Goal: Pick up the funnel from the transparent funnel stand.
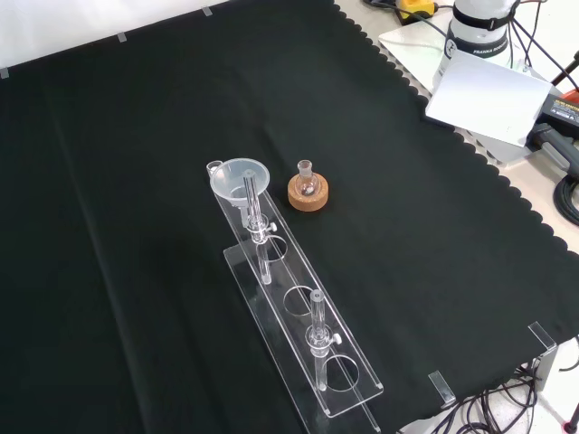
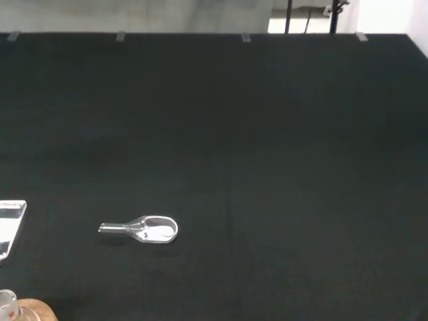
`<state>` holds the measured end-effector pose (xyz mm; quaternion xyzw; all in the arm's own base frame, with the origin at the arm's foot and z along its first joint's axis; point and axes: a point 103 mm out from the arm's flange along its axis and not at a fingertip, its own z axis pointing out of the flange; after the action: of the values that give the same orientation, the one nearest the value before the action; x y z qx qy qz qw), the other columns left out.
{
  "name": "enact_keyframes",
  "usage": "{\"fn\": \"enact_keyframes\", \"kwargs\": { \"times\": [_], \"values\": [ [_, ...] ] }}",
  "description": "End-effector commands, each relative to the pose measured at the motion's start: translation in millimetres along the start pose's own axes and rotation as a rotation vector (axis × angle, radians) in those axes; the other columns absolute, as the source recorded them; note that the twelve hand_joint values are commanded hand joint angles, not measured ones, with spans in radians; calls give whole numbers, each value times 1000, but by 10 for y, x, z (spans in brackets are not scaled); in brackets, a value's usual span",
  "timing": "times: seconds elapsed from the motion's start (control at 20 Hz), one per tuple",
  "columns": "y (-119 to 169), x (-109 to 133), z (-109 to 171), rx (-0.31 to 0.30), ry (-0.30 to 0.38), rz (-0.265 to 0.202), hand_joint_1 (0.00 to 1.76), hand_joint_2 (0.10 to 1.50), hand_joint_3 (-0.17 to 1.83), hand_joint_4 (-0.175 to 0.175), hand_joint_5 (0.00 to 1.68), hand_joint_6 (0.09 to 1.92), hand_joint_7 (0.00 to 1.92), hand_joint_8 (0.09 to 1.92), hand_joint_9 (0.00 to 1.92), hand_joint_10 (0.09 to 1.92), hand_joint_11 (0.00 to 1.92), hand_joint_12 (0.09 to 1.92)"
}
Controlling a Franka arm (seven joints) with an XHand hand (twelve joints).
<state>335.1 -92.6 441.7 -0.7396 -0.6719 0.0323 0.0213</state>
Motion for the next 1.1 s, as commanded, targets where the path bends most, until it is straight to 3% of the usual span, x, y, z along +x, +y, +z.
{"fn": "enact_keyframes", "kwargs": {
  "times": [0.05,0.25,0.45,0.7,0.75,1.1],
  "values": [
    [502,482,206,28,-42,-51,0,1157,440,16,199,87,1,381,125,639,99,1356],
    [642,1163,304,57,-86,-75,0,1156,435,13,196,87,5,391,133,643,92,1357],
    [690,1637,374,71,-98,-106,0,1158,422,10,194,87,0,410,136,646,82,1370],
    [798,2492,445,94,-156,-166,0,1151,412,3,186,87,15,425,147,653,78,1374],
    [826,2621,468,91,-149,-200,0,1148,409,2,184,87,19,429,150,656,77,1375],
    [1028,3155,572,113,-156,-246,39,1114,330,-10,187,87,39,537,194,714,69,1403]
  ]
}}
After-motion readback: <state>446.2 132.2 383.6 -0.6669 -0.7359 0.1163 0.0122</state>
